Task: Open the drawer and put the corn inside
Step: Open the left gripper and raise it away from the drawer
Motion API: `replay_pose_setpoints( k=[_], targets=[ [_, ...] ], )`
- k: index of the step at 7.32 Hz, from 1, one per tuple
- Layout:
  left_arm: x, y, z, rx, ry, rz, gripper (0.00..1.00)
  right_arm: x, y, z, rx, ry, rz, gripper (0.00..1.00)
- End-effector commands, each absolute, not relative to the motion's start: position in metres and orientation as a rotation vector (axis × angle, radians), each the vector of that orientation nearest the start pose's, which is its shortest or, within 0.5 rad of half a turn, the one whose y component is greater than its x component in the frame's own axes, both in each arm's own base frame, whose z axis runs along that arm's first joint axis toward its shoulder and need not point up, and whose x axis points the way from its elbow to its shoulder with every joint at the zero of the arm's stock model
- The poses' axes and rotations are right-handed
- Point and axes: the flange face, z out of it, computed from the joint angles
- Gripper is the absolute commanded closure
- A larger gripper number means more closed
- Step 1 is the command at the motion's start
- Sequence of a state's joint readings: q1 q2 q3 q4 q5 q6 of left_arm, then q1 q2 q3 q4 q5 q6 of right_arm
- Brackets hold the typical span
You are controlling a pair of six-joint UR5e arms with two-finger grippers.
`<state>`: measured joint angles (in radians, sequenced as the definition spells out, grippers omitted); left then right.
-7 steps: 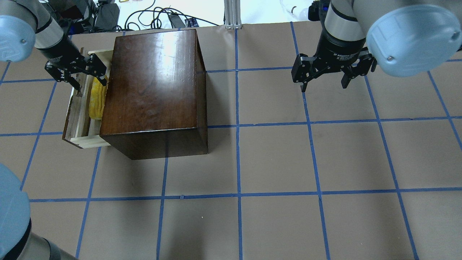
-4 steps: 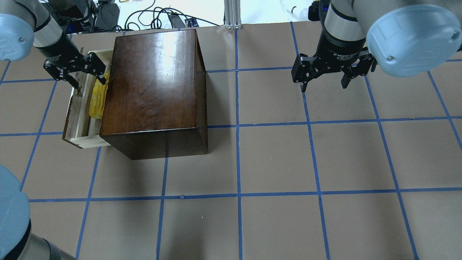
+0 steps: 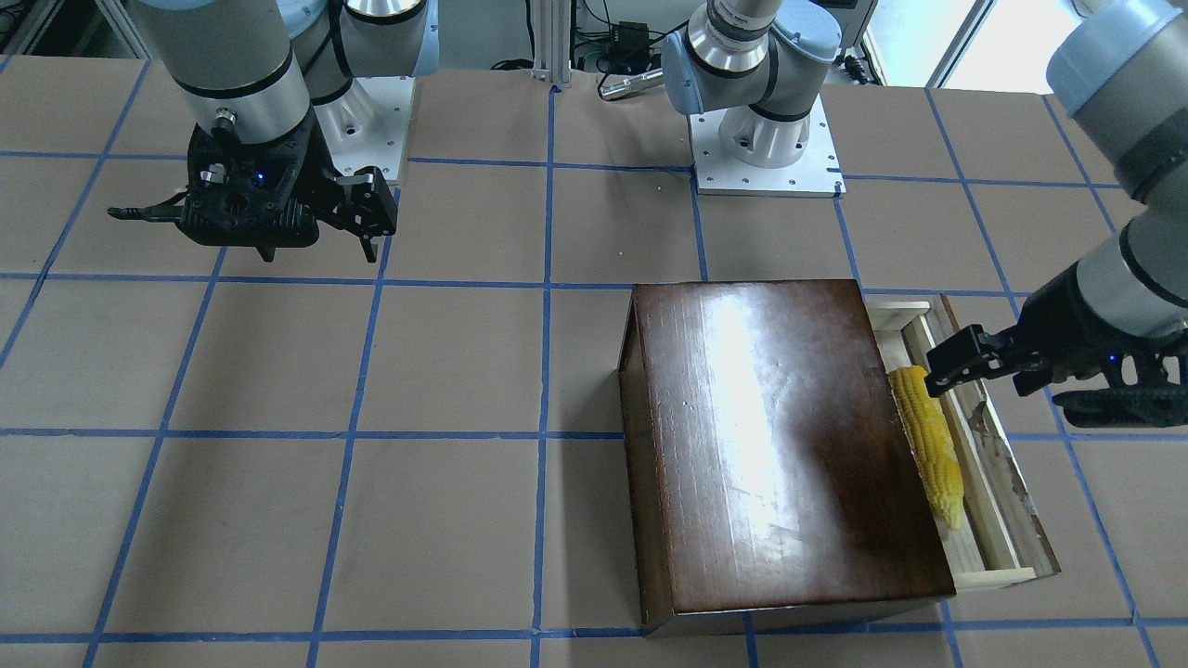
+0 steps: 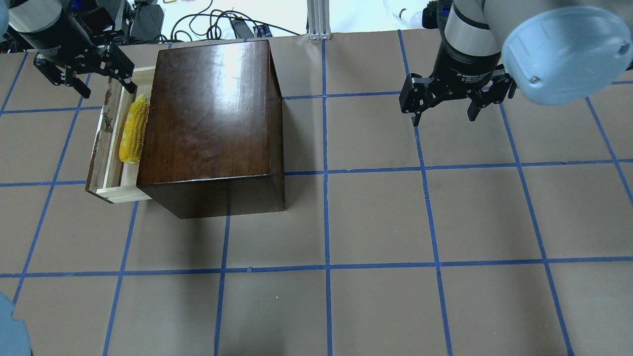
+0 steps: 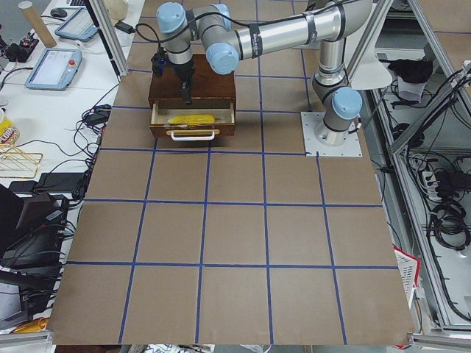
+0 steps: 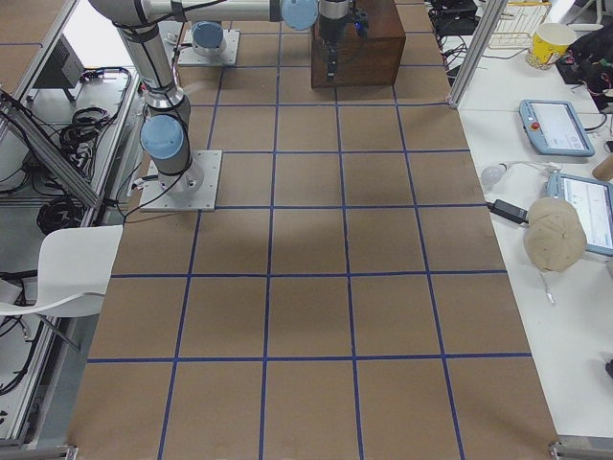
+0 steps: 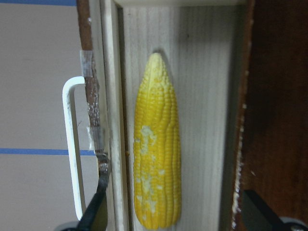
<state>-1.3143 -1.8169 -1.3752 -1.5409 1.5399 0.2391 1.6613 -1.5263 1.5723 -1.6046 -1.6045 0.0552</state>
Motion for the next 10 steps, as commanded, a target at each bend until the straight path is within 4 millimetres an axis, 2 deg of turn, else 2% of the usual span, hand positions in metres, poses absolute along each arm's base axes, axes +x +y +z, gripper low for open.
replay_pose_setpoints(
  k=[1,2,3,4,5,6,7,8,10],
  targets=[
    [-0.060,-0.581,0.498,0.059,3.159,-0.080,0.00,0.175,-0.495,0.468,-0.056,3.176,0.016,0.00],
    [-0.097,-0.561,0.512,0.155,3.156,-0.091,0.00,0.175,-0.495,0.468,-0.056,3.176,0.016,0.00],
    [-0.118,-0.539,0.521,0.211,3.157,-0.050,0.00,0.175,-0.495,0.468,-0.056,3.176,0.016,0.00],
    [-0.129,-0.520,0.534,0.238,3.157,-0.057,0.00,0.175,-0.495,0.468,-0.056,3.176,0.016,0.00],
    [-0.132,-0.508,0.542,0.250,3.153,-0.071,0.00,0.175,-0.495,0.468,-0.056,3.176,0.016,0.00],
    [-0.131,-0.505,0.524,0.255,3.133,-0.018,0.00,0.176,-0.495,0.468,-0.056,3.174,0.016,0.00],
    [-0.126,-0.510,0.513,0.236,3.089,-0.063,0.00,0.175,-0.495,0.468,-0.056,3.176,0.016,0.00],
    [-0.122,-0.512,0.516,0.203,3.079,-0.123,0.00,0.175,-0.495,0.468,-0.056,3.176,0.016,0.00],
    [-0.121,-0.511,0.520,0.147,3.086,-0.085,0.00,0.175,-0.495,0.468,-0.056,3.176,0.016,0.00]
  ],
)
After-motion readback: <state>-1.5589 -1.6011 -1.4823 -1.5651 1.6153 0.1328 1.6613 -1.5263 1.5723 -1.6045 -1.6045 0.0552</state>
